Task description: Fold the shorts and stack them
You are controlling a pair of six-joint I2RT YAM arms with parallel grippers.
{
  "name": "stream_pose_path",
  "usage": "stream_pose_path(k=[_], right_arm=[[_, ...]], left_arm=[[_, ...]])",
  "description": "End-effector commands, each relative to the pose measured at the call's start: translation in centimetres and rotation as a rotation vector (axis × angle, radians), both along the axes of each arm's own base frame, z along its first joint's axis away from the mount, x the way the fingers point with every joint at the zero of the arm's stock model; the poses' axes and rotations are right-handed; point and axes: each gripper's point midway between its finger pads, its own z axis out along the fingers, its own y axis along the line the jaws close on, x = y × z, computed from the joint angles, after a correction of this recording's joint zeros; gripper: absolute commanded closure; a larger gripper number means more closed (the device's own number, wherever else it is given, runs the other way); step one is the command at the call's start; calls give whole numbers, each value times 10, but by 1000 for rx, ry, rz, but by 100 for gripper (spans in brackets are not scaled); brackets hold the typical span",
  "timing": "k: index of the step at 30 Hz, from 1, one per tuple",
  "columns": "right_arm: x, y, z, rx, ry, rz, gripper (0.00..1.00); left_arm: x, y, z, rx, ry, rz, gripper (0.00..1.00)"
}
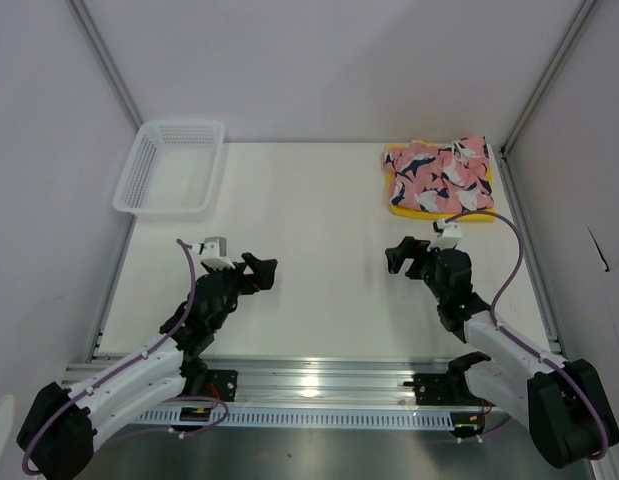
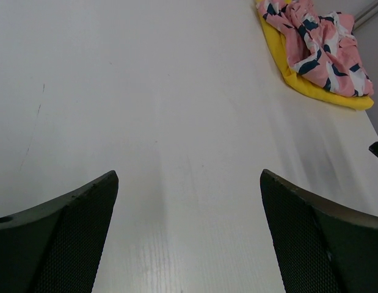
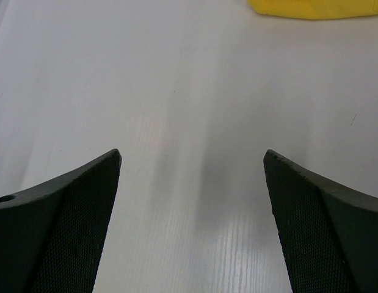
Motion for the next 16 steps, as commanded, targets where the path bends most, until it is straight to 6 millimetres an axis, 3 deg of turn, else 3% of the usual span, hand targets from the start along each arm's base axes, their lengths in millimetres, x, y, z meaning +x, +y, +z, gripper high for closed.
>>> stream_pose_path(k=[1,16], right_arm=[[6,1,24,33,-77,-12,1],[7,2,23,33,-74,-11,1]], left_arm=[[4,-4,18,-28,-39,-5,1],[6,-5,16,-17,-26,-6,1]])
